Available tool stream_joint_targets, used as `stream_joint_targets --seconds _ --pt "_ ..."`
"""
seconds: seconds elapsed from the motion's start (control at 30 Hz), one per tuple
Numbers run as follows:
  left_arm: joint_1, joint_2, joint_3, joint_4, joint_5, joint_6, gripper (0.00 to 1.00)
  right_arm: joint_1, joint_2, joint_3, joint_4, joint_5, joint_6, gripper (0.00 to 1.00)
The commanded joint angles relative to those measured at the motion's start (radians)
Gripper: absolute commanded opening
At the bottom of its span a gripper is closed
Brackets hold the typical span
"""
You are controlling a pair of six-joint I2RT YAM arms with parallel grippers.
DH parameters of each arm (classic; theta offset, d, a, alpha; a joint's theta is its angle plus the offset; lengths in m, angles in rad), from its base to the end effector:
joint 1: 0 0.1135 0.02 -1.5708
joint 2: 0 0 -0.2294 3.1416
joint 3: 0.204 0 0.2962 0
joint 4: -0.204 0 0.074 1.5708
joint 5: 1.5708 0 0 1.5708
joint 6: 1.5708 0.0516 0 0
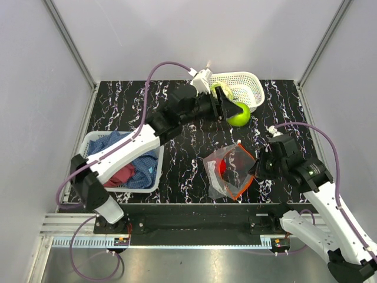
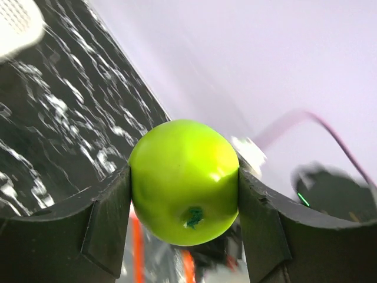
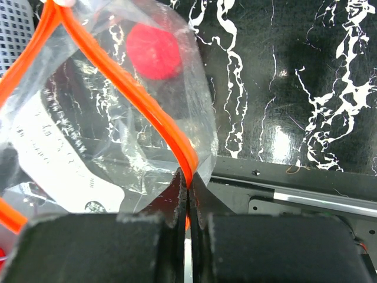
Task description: Open the zip-top bag and remove the fake food
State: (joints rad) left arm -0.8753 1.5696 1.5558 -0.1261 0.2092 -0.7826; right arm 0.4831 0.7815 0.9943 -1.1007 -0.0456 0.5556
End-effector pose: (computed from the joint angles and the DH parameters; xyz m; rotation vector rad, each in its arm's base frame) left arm 0.2698 -0.3399 0.3815 0.2632 1.9043 -1.3624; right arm 0.1824 0.0983 0.2976 0.0711 2.5249 0.4955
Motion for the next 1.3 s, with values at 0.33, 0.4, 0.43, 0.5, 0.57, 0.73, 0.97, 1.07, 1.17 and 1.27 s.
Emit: stream_joint_targets --seconds 0.33,0.4,0.43,0.5,0.57,0.73,0.97,1.07,1.17,1.27 --pt "0.163 0.476 0.410 0.160 -0.156 0.103 0.00 -0.005 -0.103 0.086 -0.073 -0.033 0.003 0.00" --pt "0.183 0.550 0.432 0.206 -0.156 0.097 0.00 -0.005 -0.114 0.096 -0.086 -0.037 0.006 0.00" --pt "0.188 0.575 0.453 0.223 -0.160 0.097 0.00 -0.005 -0.116 0.101 -0.096 -0.033 0.009 0.00" --pt "0.197 0.651 0.486 0.238 -0.171 0.109 0.00 -0.005 -0.117 0.119 -0.119 -0.014 0.021 0.00" --pt "0.199 0.708 0.564 0.229 -0.194 0.129 0.00 -0.005 -0.116 0.141 -0.145 -0.004 0.038 0.00" --pt "0.199 0.825 0.607 0.253 -0.321 0.166 0.00 -0.005 -0.093 0.196 -0.179 -0.003 0.059 0.00" --pt "0.206 0.914 0.636 0.281 -0.436 0.164 0.07 -0.005 -0.113 0.179 -0.208 -0.019 0.107 0.00" --pt "0.219 0.931 0.645 0.276 -0.438 0.146 0.16 -0.005 -0.123 0.175 -0.205 -0.008 0.119 0.00" --pt "0.223 0.934 0.642 0.270 -0.427 0.143 0.38 -0.005 -0.117 0.158 -0.186 -0.019 0.119 0.00" --pt "0.226 0.922 0.633 0.252 -0.390 0.158 0.65 -0.005 -0.099 0.147 -0.169 -0.025 0.116 0.00"
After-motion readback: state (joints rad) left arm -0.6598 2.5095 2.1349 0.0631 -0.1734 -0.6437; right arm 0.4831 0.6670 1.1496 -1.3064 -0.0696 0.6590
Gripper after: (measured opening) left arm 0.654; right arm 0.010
